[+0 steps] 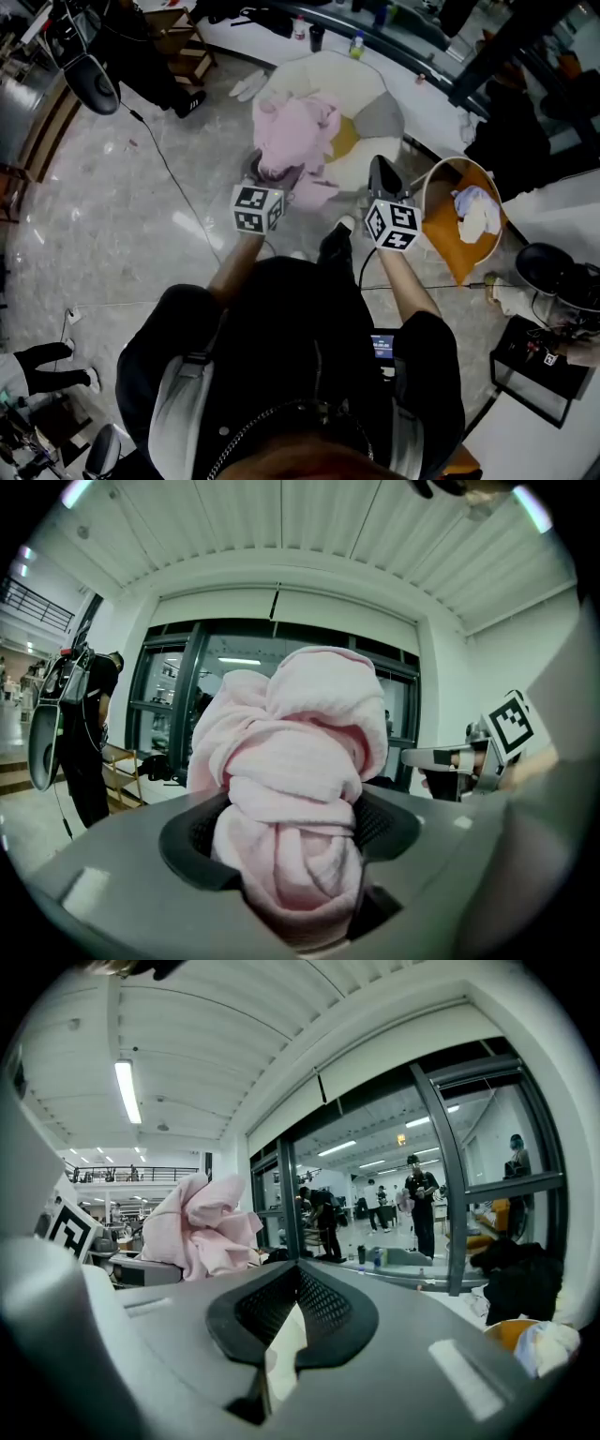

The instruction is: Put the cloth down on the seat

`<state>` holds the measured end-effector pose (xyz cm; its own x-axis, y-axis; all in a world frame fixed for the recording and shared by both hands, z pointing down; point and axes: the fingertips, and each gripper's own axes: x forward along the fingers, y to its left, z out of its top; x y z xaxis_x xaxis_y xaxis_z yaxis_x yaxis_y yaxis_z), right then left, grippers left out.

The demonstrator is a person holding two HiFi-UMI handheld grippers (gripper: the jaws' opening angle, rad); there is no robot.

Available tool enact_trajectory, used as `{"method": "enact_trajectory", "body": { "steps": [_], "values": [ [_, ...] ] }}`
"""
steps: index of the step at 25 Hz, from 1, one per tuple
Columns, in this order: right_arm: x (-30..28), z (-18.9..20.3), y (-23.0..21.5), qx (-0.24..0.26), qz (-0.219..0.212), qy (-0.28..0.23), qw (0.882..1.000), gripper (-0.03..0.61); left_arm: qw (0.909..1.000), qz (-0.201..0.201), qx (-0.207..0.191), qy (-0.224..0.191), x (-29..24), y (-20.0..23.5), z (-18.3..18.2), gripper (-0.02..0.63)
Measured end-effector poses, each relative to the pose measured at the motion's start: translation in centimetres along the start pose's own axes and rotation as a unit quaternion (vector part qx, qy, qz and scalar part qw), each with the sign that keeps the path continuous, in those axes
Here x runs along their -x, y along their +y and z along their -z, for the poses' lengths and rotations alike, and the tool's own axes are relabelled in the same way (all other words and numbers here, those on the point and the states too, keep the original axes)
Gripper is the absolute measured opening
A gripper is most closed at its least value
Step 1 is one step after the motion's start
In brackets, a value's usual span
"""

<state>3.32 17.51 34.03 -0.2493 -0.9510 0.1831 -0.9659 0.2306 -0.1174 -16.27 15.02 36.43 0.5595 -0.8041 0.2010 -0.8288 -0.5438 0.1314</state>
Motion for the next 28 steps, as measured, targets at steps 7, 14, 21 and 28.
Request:
{"method": "enact_trajectory", "body": {
  "steps": [7,14,21,28],
  "values": [
    [0.2,0.5,-0.1,-0.007,0.005,0.006,1.000,0.003,1.0000,0.005,-0.004,0.001,-0.2,-0.3,0.0,0.334],
    [0.0,1.0,-0.2,-0.018,0.004,0.012,1.000,0.003,0.9999,0.011,-0.007,0.011,-0.3,-0.5,0.3,0.334],
    [-0.2,1.9,0.3,-0.025,-0.004,0.024,0.999,0.003,0.9998,0.009,-0.003,0.019,-0.4,-0.2,0.6,0.334],
    [-1.3,2.4,-0.3,-0.037,-0.006,0.041,0.998,0.003,0.9992,0.013,-0.001,0.039,-1.5,0.2,0.9,0.334]
  ]
}}
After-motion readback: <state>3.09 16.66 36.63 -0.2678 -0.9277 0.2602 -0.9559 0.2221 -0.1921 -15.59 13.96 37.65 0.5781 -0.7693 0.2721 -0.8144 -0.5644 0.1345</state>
